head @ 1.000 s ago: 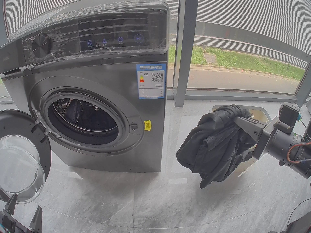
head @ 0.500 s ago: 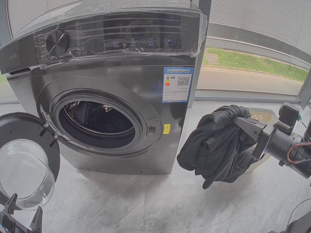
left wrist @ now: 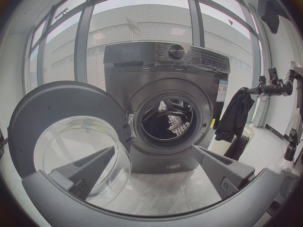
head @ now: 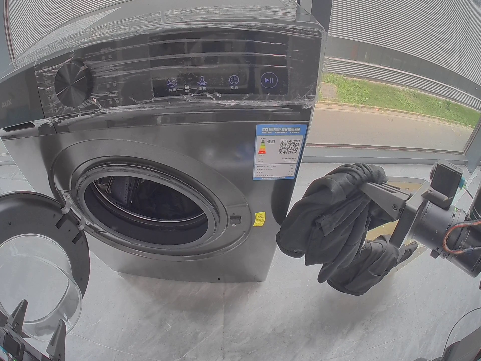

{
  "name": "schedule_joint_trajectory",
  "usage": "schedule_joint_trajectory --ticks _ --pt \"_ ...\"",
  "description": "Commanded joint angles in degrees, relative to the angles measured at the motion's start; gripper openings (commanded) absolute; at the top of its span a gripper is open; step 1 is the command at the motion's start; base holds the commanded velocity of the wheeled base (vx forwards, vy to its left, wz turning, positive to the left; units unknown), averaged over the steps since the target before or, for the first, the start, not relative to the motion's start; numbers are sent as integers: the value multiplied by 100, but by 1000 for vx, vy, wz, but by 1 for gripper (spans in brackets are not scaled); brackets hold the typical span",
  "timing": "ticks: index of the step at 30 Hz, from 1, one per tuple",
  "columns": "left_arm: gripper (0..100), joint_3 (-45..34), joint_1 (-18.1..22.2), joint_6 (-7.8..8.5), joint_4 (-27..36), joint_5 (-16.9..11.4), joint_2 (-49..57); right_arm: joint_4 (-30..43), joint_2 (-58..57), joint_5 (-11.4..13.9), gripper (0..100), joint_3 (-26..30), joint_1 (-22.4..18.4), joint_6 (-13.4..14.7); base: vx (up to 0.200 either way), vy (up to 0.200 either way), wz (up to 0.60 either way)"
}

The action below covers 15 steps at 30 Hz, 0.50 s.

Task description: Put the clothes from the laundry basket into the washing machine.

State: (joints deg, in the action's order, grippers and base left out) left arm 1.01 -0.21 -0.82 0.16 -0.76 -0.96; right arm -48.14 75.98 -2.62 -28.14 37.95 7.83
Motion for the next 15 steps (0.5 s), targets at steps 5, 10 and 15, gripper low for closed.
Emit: schedule_joint_trajectory --ticks 5,10,15 --pt "100 -101 3 11 2 23 88 -2 13 -2 0 1 2 0 0 200 0" --pt "100 -101 12 3 2 23 88 -2 -5 -2 0 1 2 0 0 200 0" --pt "100 -101 3 3 2 32 88 -2 -5 -2 0 1 11 -9 0 200 0"
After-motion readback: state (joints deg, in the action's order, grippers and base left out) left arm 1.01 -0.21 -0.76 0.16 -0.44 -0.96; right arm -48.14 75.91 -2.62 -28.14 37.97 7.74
